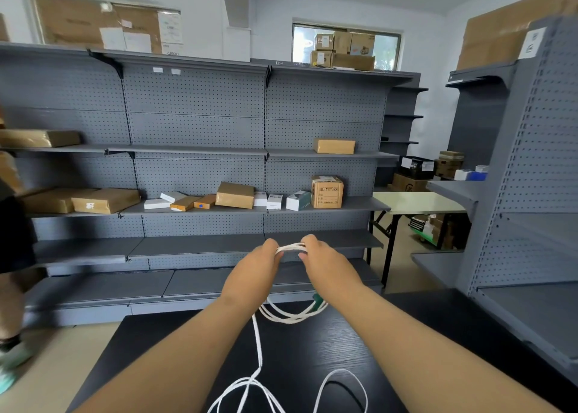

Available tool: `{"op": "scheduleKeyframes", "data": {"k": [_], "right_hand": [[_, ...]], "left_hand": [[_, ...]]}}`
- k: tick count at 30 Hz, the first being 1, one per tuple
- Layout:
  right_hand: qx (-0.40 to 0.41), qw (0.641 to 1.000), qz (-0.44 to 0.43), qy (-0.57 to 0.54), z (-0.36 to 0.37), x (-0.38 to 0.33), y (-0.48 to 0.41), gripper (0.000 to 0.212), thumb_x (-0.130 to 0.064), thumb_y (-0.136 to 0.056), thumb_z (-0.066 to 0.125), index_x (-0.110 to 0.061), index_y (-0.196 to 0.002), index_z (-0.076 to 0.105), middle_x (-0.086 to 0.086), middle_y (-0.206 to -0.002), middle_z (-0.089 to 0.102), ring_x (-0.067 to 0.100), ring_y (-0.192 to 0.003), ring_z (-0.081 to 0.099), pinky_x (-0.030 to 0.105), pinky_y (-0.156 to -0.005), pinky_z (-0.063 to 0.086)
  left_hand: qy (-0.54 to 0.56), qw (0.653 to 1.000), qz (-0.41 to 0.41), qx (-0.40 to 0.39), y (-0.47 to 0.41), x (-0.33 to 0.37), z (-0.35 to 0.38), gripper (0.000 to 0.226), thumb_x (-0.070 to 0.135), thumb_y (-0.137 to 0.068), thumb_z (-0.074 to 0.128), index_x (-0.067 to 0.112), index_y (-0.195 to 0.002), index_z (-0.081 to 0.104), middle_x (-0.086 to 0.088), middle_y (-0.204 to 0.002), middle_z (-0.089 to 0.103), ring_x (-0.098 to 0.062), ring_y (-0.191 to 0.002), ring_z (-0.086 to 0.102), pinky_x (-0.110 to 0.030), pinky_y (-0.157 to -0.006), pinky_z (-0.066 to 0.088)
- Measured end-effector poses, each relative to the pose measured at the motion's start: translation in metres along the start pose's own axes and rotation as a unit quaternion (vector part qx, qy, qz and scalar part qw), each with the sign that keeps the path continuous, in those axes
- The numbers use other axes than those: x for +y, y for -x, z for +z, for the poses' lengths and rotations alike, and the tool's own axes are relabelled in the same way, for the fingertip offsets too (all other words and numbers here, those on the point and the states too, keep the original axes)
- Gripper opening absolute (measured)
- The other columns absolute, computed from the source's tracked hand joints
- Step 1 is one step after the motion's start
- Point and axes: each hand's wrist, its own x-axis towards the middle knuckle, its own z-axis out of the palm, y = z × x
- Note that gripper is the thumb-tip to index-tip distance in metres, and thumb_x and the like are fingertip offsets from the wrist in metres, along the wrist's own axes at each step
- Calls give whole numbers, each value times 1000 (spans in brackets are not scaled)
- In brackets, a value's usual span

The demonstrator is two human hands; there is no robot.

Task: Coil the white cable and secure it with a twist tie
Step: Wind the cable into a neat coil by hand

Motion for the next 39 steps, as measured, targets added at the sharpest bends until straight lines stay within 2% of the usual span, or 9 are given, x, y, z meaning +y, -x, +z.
{"op": "scheduleKeyframes", "data": {"k": [6,9,12,18,22,26,31,34,39], "right_hand": [[18,1000,16,1,-5,-1,4,15,-26,-102,30,-16,-100,40,4,-84,47,19,-67,42,31,-52,27],[38,994,73,-72,-5,-2,5,14,-25,-101,30,-17,-94,38,6,-83,52,22,-72,51,33,-56,40],[56,979,122,-153,-5,-4,6,17,-24,-101,29,-14,-96,41,13,-89,57,31,-82,59,45,-73,53],[90,951,185,-230,-3,-1,3,18,-22,-100,31,-12,-92,43,14,-86,55,36,-83,60,52,-76,53],[81,950,183,-239,-2,1,4,17,-23,-101,32,-12,-91,41,15,-87,56,36,-82,60,51,-76,53],[54,990,70,-107,-3,-1,4,10,-23,-100,34,-16,-93,35,7,-86,52,26,-72,49,36,-61,39],[14,999,-27,28,-7,-2,4,11,-23,-100,33,-14,-106,37,11,-100,53,32,-78,53,36,-60,34],[25,998,-16,49,-6,-3,5,5,-17,-99,35,-14,-104,36,12,-101,54,34,-82,56,35,-60,33],[66,993,82,-55,-6,-6,5,12,-22,-101,32,-17,-90,35,8,-88,53,24,-73,48,31,-53,32]], "left_hand": [[26,999,-6,28,-1,1,-2,26,35,-99,37,11,-95,46,-3,-77,53,-26,-70,52,-35,-58,36],[112,990,-66,48,0,2,1,28,37,-96,44,12,-83,47,0,-68,52,-23,-65,51,-33,-55,35],[239,960,-137,49,-1,5,3,32,37,-94,49,14,-72,44,2,-62,49,-14,-52,56,-28,-50,36],[398,903,-157,32,1,6,4,32,35,-92,54,14,-70,45,2,-59,39,-10,-41,47,-22,-44,38],[403,905,-130,48,3,10,3,25,37,-95,47,19,-78,50,5,-59,41,-6,-46,38,-24,-49,36],[239,967,-41,73,2,9,1,21,37,-97,41,20,-84,46,7,-66,46,-8,-60,42,-25,-54,33],[119,991,20,65,0,7,0,20,36,-96,42,17,-89,46,5,-79,50,-17,-72,50,-32,-61,38],[103,992,23,70,-1,7,2,21,35,-96,43,15,-95,48,2,-88,53,-20,-78,52,-35,-67,42],[194,978,-18,70,-1,10,5,13,35,-95,47,23,-93,50,10,-78,56,-6,-71,52,-21,-57,35]]}}
